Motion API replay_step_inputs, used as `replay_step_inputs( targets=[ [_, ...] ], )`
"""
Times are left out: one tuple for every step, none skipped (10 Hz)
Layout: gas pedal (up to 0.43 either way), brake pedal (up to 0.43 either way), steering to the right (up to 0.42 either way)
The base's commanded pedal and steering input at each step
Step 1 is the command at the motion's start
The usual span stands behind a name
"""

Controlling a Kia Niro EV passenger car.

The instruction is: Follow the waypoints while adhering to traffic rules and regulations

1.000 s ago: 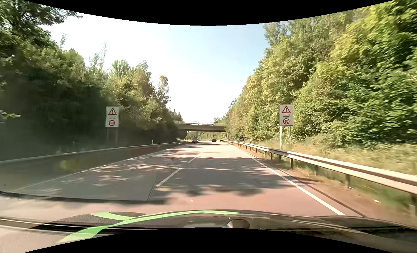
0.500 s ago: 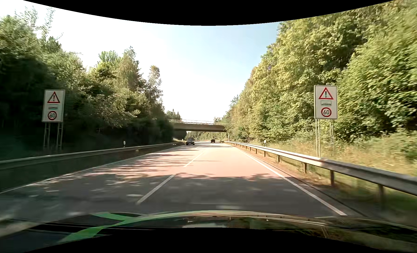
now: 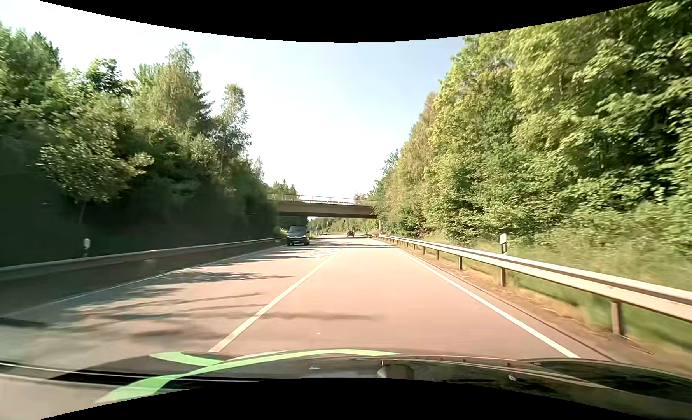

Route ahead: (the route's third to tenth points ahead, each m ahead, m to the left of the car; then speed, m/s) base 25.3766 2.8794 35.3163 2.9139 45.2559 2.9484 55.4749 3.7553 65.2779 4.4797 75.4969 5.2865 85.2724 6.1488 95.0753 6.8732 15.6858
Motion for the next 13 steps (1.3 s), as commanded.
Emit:
replay_step_inputs(
  targets=[
    [0.287, 0.000, -0.001],
    [0.287, 0.000, 0.000],
    [0.287, 0.000, 0.000],
    [0.287, 0.000, -0.001],
    [0.287, 0.000, -0.001],
    [0.287, 0.000, -0.001],
    [0.287, 0.000, -0.002],
    [0.287, 0.000, -0.002],
    [0.287, 0.000, -0.003],
    [0.287, 0.000, -0.004],
    [0.287, 0.000, -0.004],
    [0.248, 0.000, -0.005],
    [0.228, 0.000, -0.005]
  ],
)
